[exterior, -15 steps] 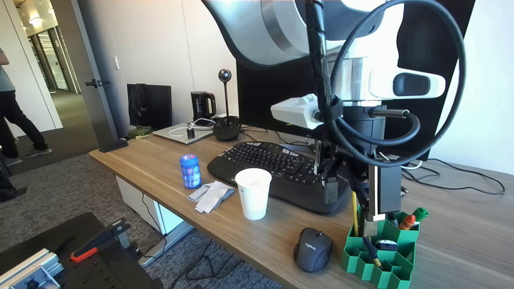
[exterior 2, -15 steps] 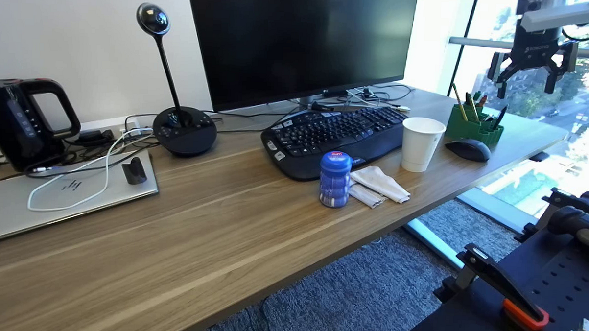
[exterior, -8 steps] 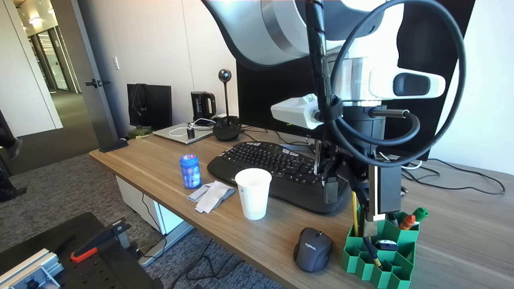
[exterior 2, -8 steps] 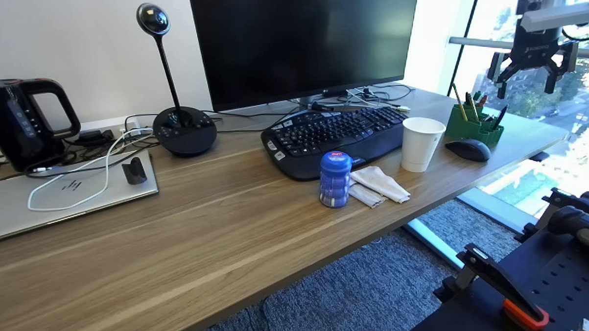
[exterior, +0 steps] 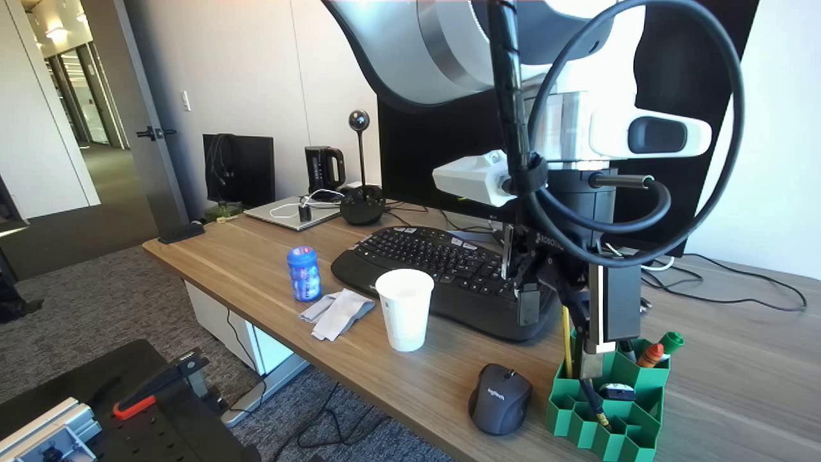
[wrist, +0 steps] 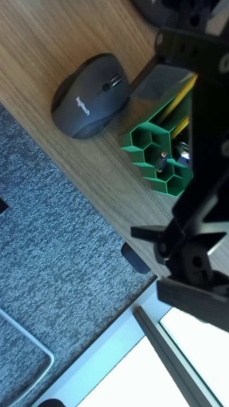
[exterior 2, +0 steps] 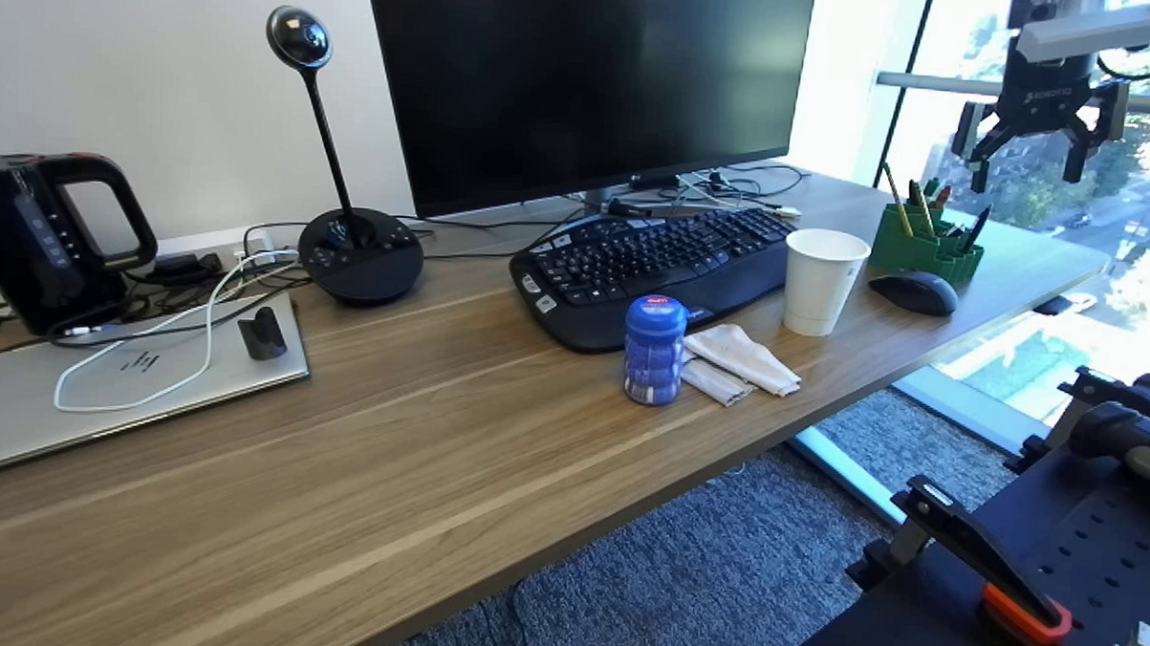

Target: Pick up the pencil and put it in the cup

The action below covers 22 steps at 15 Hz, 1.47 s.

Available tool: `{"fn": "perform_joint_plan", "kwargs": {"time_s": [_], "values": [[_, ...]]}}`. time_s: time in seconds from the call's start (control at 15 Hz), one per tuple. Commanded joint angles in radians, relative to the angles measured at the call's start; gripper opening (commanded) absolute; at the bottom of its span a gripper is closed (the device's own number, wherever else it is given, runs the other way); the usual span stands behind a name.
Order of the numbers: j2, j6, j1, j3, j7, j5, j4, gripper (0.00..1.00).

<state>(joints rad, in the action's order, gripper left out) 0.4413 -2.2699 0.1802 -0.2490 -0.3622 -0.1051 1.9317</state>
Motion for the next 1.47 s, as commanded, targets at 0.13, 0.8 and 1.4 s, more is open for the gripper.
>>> {"fn": "perform_joint_plan", "kwargs": {"time_s": [0.13, 0.8, 1.4], "values": [[0.002, 0.003, -0.006, -0.007, 0.004, 0.004, -0.003, 1.0], [0.002, 0.003, -0.006, -0.007, 0.004, 0.004, -0.003, 1.0], [0.027, 0.003, -0.016, -0.014, -0.02, -0.011, -0.022, 1.0]]}}
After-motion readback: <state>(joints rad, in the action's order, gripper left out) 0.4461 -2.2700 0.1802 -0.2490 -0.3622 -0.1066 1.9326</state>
